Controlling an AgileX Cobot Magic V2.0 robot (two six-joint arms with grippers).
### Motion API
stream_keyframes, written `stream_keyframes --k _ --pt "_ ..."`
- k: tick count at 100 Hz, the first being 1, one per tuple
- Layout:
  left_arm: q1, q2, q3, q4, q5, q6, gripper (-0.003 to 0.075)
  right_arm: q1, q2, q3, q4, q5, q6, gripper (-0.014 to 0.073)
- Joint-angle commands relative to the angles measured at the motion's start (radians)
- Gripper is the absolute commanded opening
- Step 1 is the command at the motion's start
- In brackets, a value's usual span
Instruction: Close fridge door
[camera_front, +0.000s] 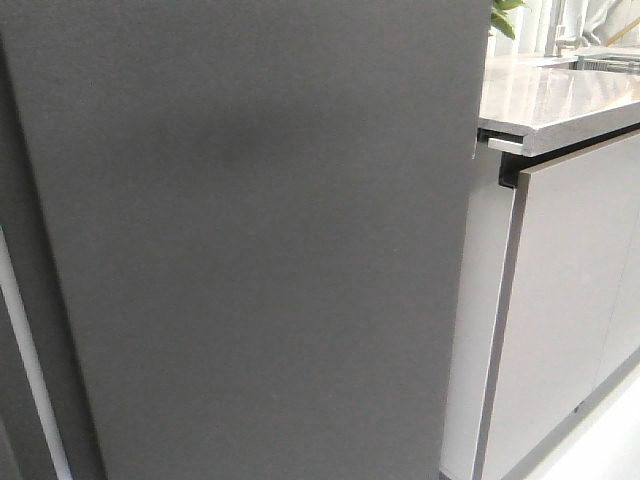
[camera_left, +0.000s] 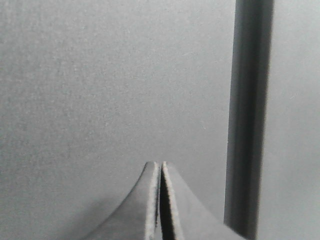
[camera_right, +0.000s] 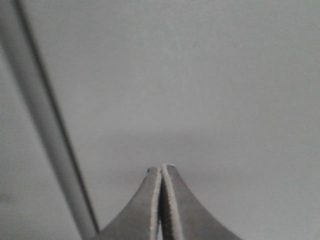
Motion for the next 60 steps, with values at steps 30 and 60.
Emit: stream_keyframes --k 30,60 --pt "0.006 -0.01 0.035 -0.004 -0.073 -0.004 -0.002 -0.035 -0.303 0.282 0.007 -0.089 0.051 -0.0044" --pt "0.006 -0.01 0.035 -0.004 -0.073 -0.004 -0.002 -0.035 -0.312 0.28 0.009 -0.104 0.051 -0.0044"
